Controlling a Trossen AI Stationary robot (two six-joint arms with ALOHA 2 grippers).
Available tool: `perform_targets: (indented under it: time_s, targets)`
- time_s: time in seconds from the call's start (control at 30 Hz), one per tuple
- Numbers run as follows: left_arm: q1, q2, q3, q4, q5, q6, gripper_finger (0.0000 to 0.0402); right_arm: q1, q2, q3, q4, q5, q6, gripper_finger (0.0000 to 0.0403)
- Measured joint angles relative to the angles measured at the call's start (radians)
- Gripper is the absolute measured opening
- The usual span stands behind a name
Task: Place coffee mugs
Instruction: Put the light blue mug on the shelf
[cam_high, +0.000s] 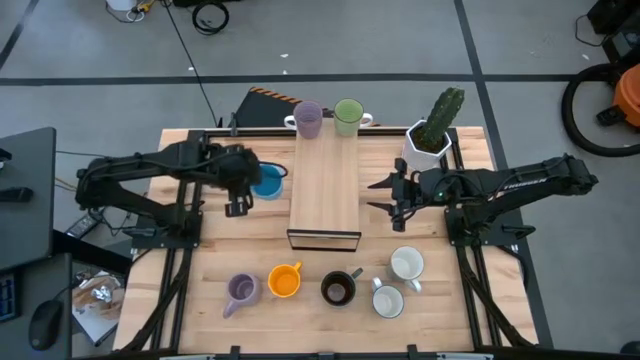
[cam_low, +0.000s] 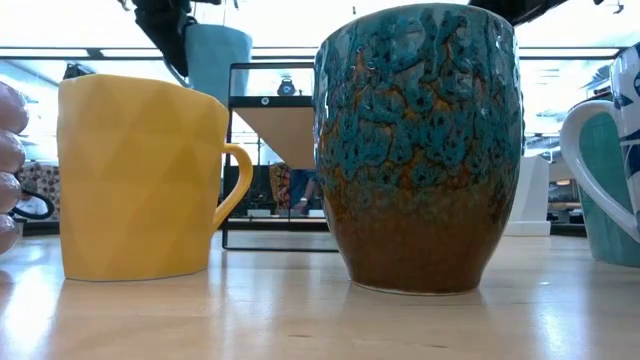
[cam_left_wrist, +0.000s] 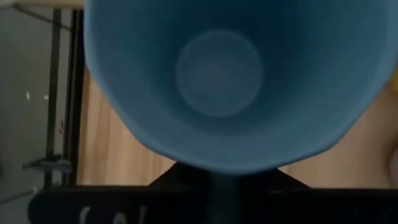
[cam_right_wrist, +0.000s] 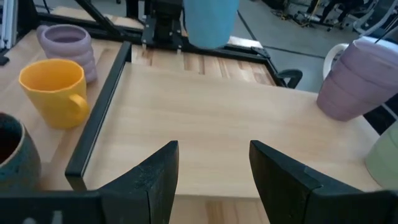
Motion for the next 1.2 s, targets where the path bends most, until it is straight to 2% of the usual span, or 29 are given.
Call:
perform_targets:
  time_s: [0.2,0.33,0.47,0.6,0.8,0.97,1.2]
  targets:
    - [0.107,0.020,0.010,0.097,0.068,0.187,0.0054,0.000,-0.003,0.000,0.017,0.004,-0.011,0.0202]
    - [0.208,0.034,0.011,0.207,0.132,0.283,0.0054,-0.002,-0.003,0.000,0.098,0.025,-0.028,0.0202]
    - [0.281,0.064,0.011,0.282,0.179,0.337,0.0054,-0.002,-0.003,0.000,0.166,0.022,-0.035,0.0202]
    - [0.322,0.099,0.011,0.311,0.202,0.360,0.0054,-0.005,-0.003,0.001,0.184,-0.033,-0.023,0.0202]
    - [0.338,0.147,0.010,0.415,0.254,0.370,0.0054,-0.005,-0.003,0.002,0.188,-0.085,-0.008,0.0197]
    - [0.340,0.173,0.011,0.423,0.269,0.371,0.0054,-0.009,-0.006,0.029,0.146,-0.087,-0.011,0.0192]
    - [0.345,0.231,0.144,0.382,0.270,0.383,0.0054,-0.032,-0.007,0.086,0.088,-0.088,-0.033,0.0190]
